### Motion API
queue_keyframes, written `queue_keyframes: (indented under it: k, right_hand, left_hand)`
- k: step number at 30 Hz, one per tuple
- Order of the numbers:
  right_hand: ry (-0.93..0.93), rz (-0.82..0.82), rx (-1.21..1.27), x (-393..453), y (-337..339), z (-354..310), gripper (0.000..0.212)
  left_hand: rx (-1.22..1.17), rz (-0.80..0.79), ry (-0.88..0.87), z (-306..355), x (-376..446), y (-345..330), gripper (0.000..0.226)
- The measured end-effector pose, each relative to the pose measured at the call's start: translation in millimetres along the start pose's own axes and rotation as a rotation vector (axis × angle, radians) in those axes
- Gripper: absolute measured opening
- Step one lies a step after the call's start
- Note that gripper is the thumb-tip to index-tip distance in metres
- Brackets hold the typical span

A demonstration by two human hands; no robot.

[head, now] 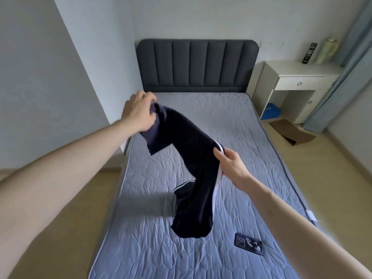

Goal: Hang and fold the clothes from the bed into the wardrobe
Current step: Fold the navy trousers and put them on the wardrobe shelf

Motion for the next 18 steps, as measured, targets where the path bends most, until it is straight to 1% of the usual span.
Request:
queue_keyframes:
  k: [1, 2, 3, 4, 5, 6, 7, 8, 9, 10, 11, 12, 13, 14, 15, 16, 17, 18]
  right_hand:
    - [0.011, 0.011, 0.059, 2, -7, -11, 0.037]
    - [0.008, 0.026, 0.108, 4, -12, -20, 0.035]
    - [-0.004, 0.032, 0.155, 6, -19, -27, 0.033]
    - [-0.019, 0.025, 0.199, 8, -26, -33, 0.031]
    - [-0.039, 0.013, 0.234, 9, -32, -35, 0.029]
    - [-0.063, 0.002, 0.263, 10, -38, -37, 0.027]
    - [-0.087, -0.007, 0.293, 10, -43, -37, 0.024]
    - [-0.111, -0.008, 0.323, 10, -47, -38, 0.022]
    - [-0.134, 0.001, 0.358, 9, -48, -38, 0.02]
    - [-0.154, 0.011, 0.384, 8, -50, -39, 0.02]
    - [-0.167, 0.022, 0.405, 7, -51, -40, 0.018]
    - [-0.177, 0.03, 0.419, 6, -52, -40, 0.017]
    - [-0.188, 0.036, 0.437, 5, -51, -39, 0.016]
    - [-0.202, 0.043, 0.458, 4, -50, -38, 0.016]
    - [-0.215, 0.054, 0.48, 2, -47, -36, 0.017]
    - [-0.227, 0.075, 0.5, 2, -43, -33, 0.018]
    - [-0.239, 0.097, 0.526, 1, -36, -30, 0.018]
    - [-0.251, 0.119, 0.555, 1, -30, -25, 0.019]
  left_hand:
    - [0.027, -0.056, -0.036, 3, -14, -18, 0.03]
    - [0.004, -0.123, -0.072, 11, -35, -34, 0.029]
    - [-0.05, -0.232, -0.123, 20, -60, -56, 0.024]
    - [-0.079, -0.416, -0.163, 31, -92, -81, 0.022]
    - [-0.095, -0.631, -0.187, 37, -131, -112, 0.019]
    - [-0.091, -0.849, -0.187, 43, -172, -141, 0.023]
    - [-0.086, -1.039, -0.163, 47, -212, -165, 0.043]
    - [-0.091, -1.189, -0.115, 49, -250, -186, 0.074]
    - [-0.134, -1.269, -0.085, 55, -279, -202, 0.104]
    - [-0.211, -1.275, -0.056, 62, -300, -215, 0.125]
    - [-0.306, -1.239, -0.007, 70, -315, -225, 0.138]
    - [-0.395, -1.169, 0.071, 77, -324, -235, 0.144]
    - [-0.471, -1.074, 0.171, 84, -328, -242, 0.143]
    - [-0.539, -0.965, 0.284, 90, -328, -247, 0.135]
    - [-0.591, -0.863, 0.381, 95, -327, -254, 0.118]
    - [-0.622, -0.781, 0.448, 98, -323, -260, 0.093]
    - [-0.604, -0.714, 0.475, 97, -316, -264, 0.065]
    - [-0.55, -0.673, 0.476, 93, -309, -266, 0.044]
Point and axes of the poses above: each hand's wrist, its own x-axis towards the middle knuckle, its own y-axis out of the back of the hand, z = x × y, the point moved 6 cm from there along x, towards the middle knuckle, and after that the axes turned 11 degrees about -y, right-handed, at the moved point
